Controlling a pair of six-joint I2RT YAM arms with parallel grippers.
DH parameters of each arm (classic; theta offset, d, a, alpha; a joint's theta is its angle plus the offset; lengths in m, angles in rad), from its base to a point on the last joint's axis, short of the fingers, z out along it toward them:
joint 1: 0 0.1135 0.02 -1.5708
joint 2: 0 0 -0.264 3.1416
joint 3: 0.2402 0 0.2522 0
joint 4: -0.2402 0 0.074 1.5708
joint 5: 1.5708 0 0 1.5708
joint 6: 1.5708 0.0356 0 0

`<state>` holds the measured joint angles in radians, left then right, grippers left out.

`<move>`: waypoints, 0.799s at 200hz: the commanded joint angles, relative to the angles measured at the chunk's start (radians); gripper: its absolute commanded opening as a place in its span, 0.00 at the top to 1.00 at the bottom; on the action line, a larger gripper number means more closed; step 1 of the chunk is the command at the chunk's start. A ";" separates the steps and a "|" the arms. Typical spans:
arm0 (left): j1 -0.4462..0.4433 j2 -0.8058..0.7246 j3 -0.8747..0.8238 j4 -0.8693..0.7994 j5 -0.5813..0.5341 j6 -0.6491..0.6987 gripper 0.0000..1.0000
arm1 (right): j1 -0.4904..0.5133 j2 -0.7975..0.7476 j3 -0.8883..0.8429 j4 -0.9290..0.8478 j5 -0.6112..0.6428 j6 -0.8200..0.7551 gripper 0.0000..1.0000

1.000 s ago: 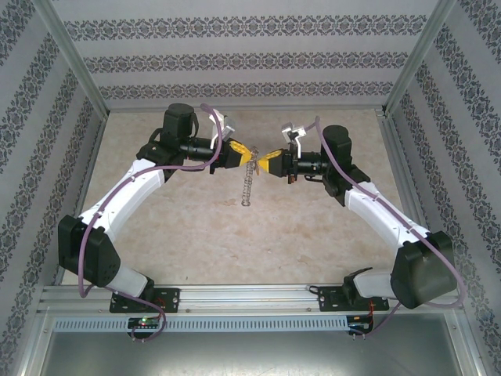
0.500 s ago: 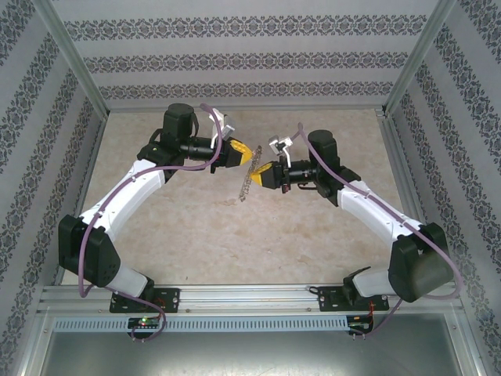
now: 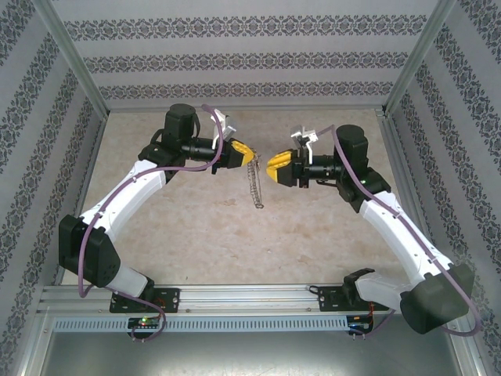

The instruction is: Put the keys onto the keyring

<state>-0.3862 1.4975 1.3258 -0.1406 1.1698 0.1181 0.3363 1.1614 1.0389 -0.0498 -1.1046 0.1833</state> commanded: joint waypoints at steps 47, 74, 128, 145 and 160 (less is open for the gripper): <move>-0.011 -0.016 0.007 0.044 0.015 -0.006 1.00 | 0.021 0.126 0.132 0.025 0.026 0.002 0.66; -0.012 -0.016 0.010 0.046 0.014 -0.006 1.00 | 0.031 0.150 0.143 0.032 0.030 0.007 0.66; -0.015 -0.013 0.013 0.041 0.011 -0.005 1.00 | 0.048 0.164 0.148 0.038 0.032 0.008 0.66; -0.014 -0.011 0.013 0.041 0.011 -0.005 1.00 | 0.046 0.153 0.140 0.037 0.045 0.007 0.65; -0.014 -0.011 0.013 0.040 0.011 -0.005 1.00 | 0.043 0.140 0.136 0.038 0.051 0.007 0.65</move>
<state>-0.3870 1.4975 1.3258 -0.1410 1.1664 0.1181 0.3756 1.3190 1.1587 -0.0429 -1.0630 0.1867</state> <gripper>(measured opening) 0.047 0.349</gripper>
